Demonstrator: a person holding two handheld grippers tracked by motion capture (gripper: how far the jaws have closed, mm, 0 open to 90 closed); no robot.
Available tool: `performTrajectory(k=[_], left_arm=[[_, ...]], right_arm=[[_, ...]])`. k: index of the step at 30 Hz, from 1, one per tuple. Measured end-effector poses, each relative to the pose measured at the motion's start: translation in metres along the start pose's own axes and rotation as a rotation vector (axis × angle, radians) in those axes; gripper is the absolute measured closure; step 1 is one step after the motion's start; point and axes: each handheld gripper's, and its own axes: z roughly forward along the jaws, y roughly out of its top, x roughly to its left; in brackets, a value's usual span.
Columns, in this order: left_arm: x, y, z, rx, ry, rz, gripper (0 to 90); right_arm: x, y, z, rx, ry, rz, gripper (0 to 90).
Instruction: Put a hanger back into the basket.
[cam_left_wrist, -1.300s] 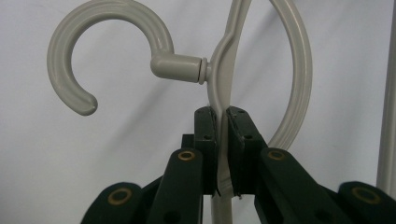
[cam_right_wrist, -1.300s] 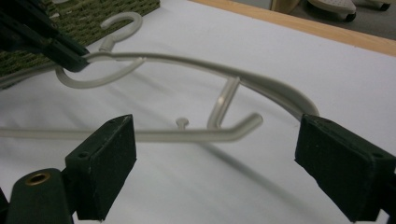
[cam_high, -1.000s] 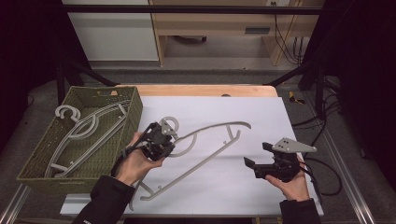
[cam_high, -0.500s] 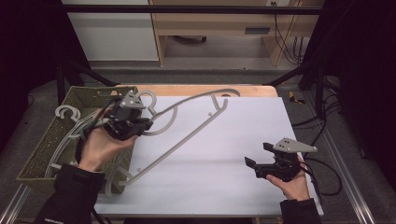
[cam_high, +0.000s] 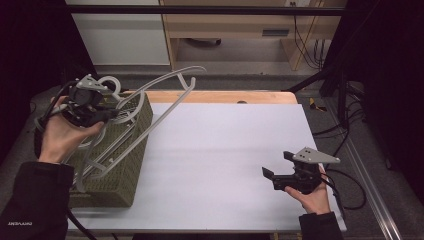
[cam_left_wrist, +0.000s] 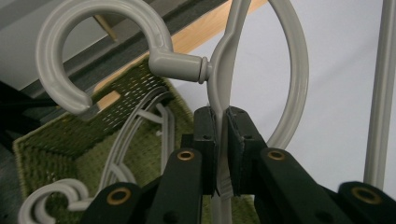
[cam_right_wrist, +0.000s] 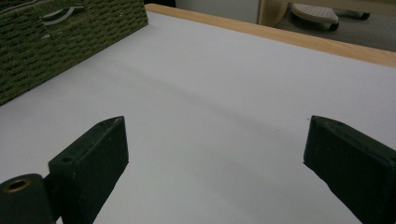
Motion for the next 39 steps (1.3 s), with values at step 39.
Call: performTrajectory(k=[39], left_arm=[[0.101, -0.09, 0.056, 0.2, 0.233, -0.064, 82.8]], right_arm=[[0.002, -0.004, 0.008, 0.029, -0.018, -0.006, 5.9]])
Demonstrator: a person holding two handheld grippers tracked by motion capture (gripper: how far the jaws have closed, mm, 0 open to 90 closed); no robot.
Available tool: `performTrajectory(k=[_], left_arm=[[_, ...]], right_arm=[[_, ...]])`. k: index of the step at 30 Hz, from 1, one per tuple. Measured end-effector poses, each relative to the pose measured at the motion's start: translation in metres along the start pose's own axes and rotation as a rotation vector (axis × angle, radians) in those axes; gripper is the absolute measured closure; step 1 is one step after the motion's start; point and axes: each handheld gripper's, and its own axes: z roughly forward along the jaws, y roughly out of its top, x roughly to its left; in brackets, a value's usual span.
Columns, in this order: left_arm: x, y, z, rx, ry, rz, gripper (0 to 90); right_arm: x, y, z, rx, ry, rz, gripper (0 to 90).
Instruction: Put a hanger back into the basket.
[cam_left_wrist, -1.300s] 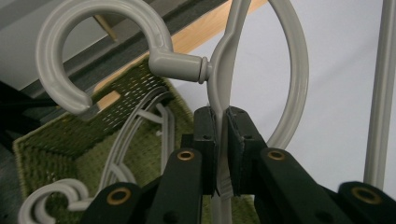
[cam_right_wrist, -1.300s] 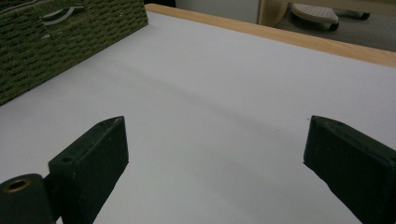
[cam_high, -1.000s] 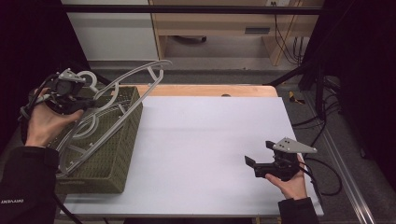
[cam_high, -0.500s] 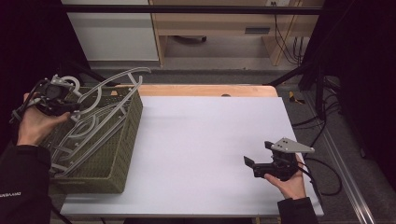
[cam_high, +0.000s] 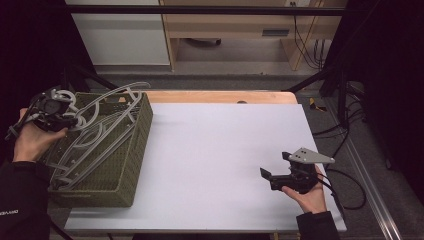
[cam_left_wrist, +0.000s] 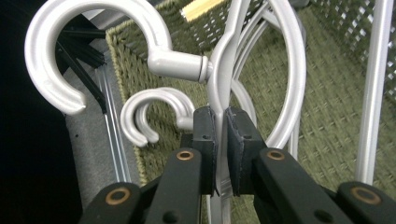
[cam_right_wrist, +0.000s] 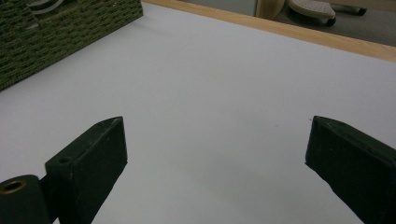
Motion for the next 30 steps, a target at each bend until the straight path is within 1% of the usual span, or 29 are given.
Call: performTrajectory(k=[2, 5, 7, 8, 9, 11, 12, 14, 15, 19, 20, 21, 22, 24, 25, 26, 28, 30], left_arm=[[0.001, -0.002, 0.002, 0.011, 0.016, -0.001, 82.8], [0.003, -0.005, 0.006, 0.026, 0.026, -0.005, 82.8], [0.004, -0.006, 0.008, 0.036, 0.033, 0.001, 82.8], [0.003, -0.006, 0.01, 0.041, 0.039, 0.006, 82.8], [0.002, -0.007, 0.012, 0.054, 0.048, 0.019, 82.9], [0.001, -0.009, 0.017, 0.086, 0.076, 0.042, 82.8], [0.002, -0.011, 0.019, 0.087, 0.076, 0.036, 82.8], [0.004, -0.015, 0.022, 0.079, 0.061, 0.02, 82.8], [0.004, -0.016, 0.023, 0.083, 0.057, 0.018, 82.8], [0.003, -0.021, 0.031, 0.086, 0.063, 0.014, 82.8], [0.002, -0.022, 0.033, 0.094, 0.063, 0.022, 82.8], [0.0, -0.022, 0.036, 0.101, 0.073, 0.031, 82.8], [-0.003, -0.022, 0.038, 0.105, 0.069, 0.045, 82.7], [-0.007, -0.021, 0.041, 0.112, 0.084, 0.054, 82.7], [-0.008, -0.021, 0.043, 0.115, 0.079, 0.05, 82.7], [-0.008, -0.022, 0.044, 0.119, 0.063, 0.034, 82.7], [-0.008, -0.025, 0.046, 0.112, 0.042, 0.013, 82.7], [-0.01, -0.029, 0.049, 0.11, 0.034, 0.012, 82.7]], right_arm=[[0.0, 0.0, 0.0, -0.002, -0.001, 0.002, 6.0], [0.0, 0.0, 0.0, -0.001, 0.003, 0.0, 6.0], [0.0, 0.0, 0.0, 0.002, -0.002, -0.001, 6.1], [0.0, 0.0, 0.0, 0.002, -0.002, -0.001, 6.1], [0.0, 0.0, 0.0, 0.002, -0.001, 0.0, 6.2], [0.0, 0.0, 0.0, 0.002, -0.002, -0.001, 6.2], [0.0, 0.0, 0.0, 0.002, 0.001, 0.0, 6.2], [0.0, 0.0, 0.001, 0.002, 0.0, -0.004, 6.2], [0.0, 0.0, 0.001, 0.002, 0.0, -0.004, 6.3], [0.0, 0.0, 0.002, 0.004, -0.001, 0.0, 6.3], [0.0, 0.0, 0.002, 0.007, -0.002, -0.004, 6.3], [0.001, 0.0, 0.002, 0.006, 0.0, -0.002, 6.3], [0.0, 0.0, 0.002, 0.005, -0.001, -0.003, 6.3], [0.0, 0.0, 0.001, 0.005, -0.002, 0.0, 6.4], [0.0, 0.0, 0.001, 0.004, -0.001, -0.002, 6.4], [0.0, 0.0, 0.001, 0.003, 0.0, -0.005, 6.4], [0.0, 0.0, 0.001, 0.002, -0.001, -0.002, 6.4], [0.0, 0.0, 0.001, 0.005, 0.0, -0.001, 6.3]])
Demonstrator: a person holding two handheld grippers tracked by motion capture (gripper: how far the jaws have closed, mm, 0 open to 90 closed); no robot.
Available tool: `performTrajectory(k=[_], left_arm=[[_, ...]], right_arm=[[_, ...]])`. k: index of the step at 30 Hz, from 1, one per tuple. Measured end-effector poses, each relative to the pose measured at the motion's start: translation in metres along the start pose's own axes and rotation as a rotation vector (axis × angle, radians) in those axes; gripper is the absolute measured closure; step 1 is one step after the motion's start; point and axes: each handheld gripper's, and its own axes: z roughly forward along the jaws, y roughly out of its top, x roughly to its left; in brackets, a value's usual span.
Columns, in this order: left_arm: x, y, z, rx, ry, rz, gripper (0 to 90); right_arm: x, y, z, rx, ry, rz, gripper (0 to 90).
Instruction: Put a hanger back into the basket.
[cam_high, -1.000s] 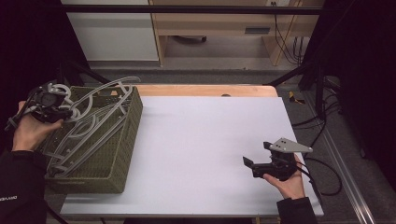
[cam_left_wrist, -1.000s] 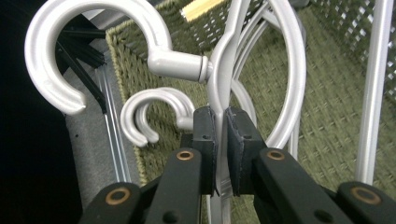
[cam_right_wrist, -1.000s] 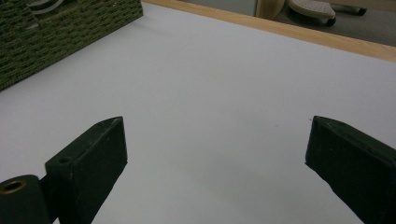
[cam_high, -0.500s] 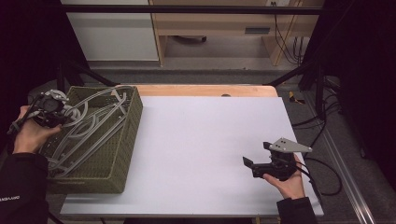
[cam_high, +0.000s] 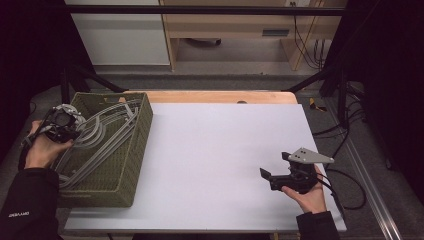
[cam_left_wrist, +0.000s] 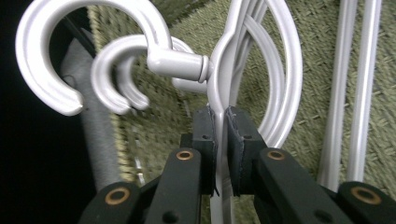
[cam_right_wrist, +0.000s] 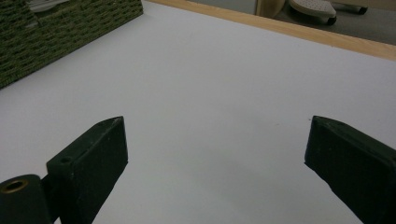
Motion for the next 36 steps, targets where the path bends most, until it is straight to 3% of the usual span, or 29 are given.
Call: performTrajectory(k=[3, 4, 7, 12, 19, 24, 27, 32, 36], left_arm=[[-0.003, -0.003, 0.004, -0.005, 0.004, 0.005, 82.5], [-0.004, -0.004, 0.004, -0.013, -0.014, 0.002, 82.0], [-0.004, -0.007, 0.004, -0.037, -0.017, -0.017, 81.5], [0.002, -0.015, 0.0, -0.103, -0.097, -0.085, 69.1], [0.003, -0.027, -0.033, -0.354, -0.211, -0.213, 49.6], [-0.013, -0.032, -0.06, -0.496, -0.291, -0.225, 38.4], [-0.03, -0.035, -0.074, -0.573, -0.331, -0.227, 33.4], [-0.058, -0.04, -0.087, -0.662, -0.391, -0.225, 28.0], [-0.081, -0.044, -0.09, -0.704, -0.43, -0.203, 25.0]], right_arm=[[0.0, 0.0, 0.001, 0.0, 0.002, -0.001, 6.3], [0.0, 0.0, 0.0, 0.0, 0.001, -0.001, 6.4], [0.0, 0.0, 0.0, 0.0, 0.001, 0.002, 6.4], [0.001, 0.0, 0.001, -0.001, 0.005, 0.002, 6.4], [0.001, 0.0, 0.0, -0.015, 0.002, 0.005, 6.1], [0.001, 0.0, 0.001, -0.027, 0.003, 0.009, 5.8], [0.001, 0.0, 0.0, -0.033, 0.004, 0.006, 5.7], [0.001, 0.001, -0.001, -0.059, 0.002, 0.016, 5.0], [0.001, 0.001, -0.003, -0.075, 0.0, 0.014, 4.4]])
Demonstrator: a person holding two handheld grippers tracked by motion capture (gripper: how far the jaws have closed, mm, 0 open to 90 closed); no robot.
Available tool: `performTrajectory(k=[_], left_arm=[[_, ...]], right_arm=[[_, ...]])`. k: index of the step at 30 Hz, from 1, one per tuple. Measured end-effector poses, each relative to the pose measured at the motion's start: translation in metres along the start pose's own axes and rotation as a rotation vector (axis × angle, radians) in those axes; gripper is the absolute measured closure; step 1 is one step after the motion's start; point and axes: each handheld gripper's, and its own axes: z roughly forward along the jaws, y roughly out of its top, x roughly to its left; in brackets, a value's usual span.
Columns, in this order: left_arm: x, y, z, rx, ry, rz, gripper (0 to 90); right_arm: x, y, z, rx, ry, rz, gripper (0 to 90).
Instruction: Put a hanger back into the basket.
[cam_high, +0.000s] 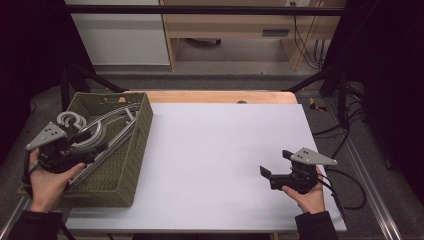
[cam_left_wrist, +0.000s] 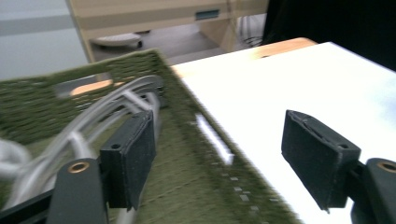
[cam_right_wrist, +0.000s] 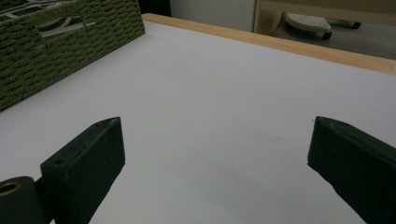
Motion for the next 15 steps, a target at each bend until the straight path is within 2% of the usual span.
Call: performTrajectory(k=[9, 15], left_arm=[[-0.032, -0.023, 0.013, -0.016, -0.09, 0.037, 21.8], [-0.048, -0.033, 0.019, -0.015, -0.094, 0.078, 20.0]], right_arm=[[0.0, 0.0, -0.004, -0.035, -0.002, 0.0, 4.2], [0.001, 0.0, -0.006, -0.052, -0.001, -0.008, 4.3]])
